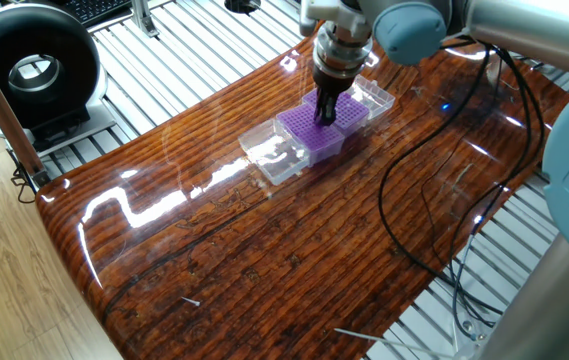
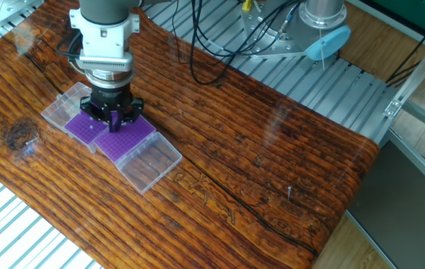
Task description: Transfer all small pipette tips from one holder to another
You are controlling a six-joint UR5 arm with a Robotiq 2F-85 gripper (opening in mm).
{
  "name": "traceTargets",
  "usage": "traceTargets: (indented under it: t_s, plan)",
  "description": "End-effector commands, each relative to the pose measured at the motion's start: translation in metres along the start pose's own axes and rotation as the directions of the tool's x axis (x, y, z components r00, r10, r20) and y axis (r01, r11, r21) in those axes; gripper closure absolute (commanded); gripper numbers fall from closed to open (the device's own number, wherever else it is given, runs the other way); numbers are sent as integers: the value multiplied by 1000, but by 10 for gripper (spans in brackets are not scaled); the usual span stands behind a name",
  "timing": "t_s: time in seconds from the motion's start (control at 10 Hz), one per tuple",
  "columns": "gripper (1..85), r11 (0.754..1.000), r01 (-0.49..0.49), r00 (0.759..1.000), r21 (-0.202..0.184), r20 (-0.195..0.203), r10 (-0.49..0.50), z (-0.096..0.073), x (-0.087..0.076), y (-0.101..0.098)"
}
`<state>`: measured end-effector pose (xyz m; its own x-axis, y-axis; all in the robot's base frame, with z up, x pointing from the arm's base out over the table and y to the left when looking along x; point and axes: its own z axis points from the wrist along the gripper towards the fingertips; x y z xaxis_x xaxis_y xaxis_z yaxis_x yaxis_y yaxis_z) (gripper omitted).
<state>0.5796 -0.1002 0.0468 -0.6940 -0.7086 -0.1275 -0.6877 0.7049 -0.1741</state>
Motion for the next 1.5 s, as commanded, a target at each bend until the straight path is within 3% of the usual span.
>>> traceTargets:
  t_s: [0.0, 0.2, 0.4, 0.6, 0.8, 0.9, 1.1, 1.2, 1.4]
  plan:
    - [843, 999, -33, 999, 19, -10, 33, -4, 1, -4]
    - [843, 998, -53, 998, 23, -14, 53, -6, 0, -3]
    - [843, 996, -69, 997, 53, -20, 70, -11, -2, -7]
    - [843, 992, -115, 993, 42, -3, 115, -13, -7, -5]
    - [843, 990, -118, 993, 75, -3, 119, -17, -5, -19]
    - [843, 985, -168, 986, 50, 11, 168, -17, -8, -13]
    - [843, 978, -205, 979, 47, 7, 205, -19, -6, -14]
    - [843, 979, -180, 983, 94, -10, 182, -23, -1, -27]
    - [843, 968, -232, 972, 99, 0, 233, -26, -3, -27]
